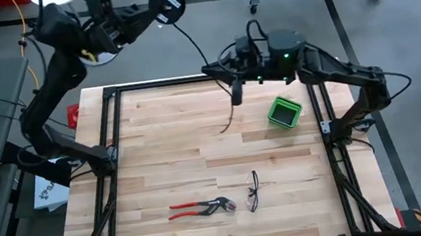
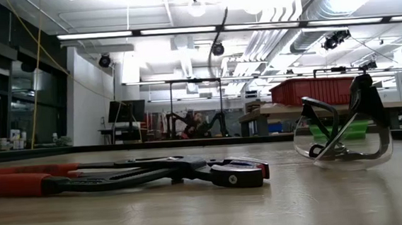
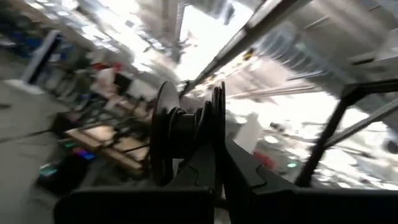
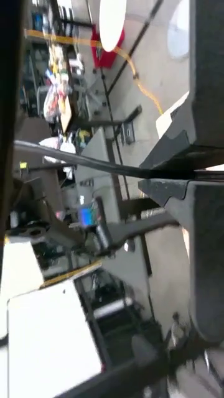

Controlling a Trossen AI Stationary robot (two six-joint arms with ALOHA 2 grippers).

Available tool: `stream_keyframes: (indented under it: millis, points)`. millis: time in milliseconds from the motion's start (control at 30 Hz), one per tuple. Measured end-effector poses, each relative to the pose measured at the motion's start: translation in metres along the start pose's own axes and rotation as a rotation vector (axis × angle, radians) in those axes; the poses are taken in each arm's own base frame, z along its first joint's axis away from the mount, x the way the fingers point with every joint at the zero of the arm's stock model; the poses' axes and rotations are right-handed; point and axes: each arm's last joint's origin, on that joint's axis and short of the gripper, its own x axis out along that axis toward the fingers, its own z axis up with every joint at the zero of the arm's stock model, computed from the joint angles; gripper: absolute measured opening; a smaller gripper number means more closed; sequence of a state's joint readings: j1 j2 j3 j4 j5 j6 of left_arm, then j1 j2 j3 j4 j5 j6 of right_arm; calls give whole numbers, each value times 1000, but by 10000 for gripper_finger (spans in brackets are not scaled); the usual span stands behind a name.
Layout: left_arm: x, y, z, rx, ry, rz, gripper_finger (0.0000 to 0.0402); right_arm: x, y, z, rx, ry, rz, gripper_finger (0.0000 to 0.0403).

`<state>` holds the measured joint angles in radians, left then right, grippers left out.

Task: Coil cords
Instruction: Coil the black wire onto the black spool

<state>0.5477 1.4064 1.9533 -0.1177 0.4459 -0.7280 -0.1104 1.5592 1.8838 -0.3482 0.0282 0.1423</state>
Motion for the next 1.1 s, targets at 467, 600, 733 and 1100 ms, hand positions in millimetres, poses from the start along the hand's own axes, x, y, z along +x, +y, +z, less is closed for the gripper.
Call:
stream_keyframes:
  millis: [467, 600, 733, 1100]
  points:
    - [-28, 6, -26, -196, 318, 262, 1, -26, -4, 10, 4, 35, 41, 0]
    - [-29, 5, -36, -341, 435, 222, 1, -29, -11, 11, -16, 45, 17, 0]
    - [-19, 6, -46, -424, 504, 175, 1, -30, -16, 12, -16, 44, 13, 0]
    - [39, 14, -77, -557, 590, -107, 1, -29, -18, 13, -16, 33, 33, 0]
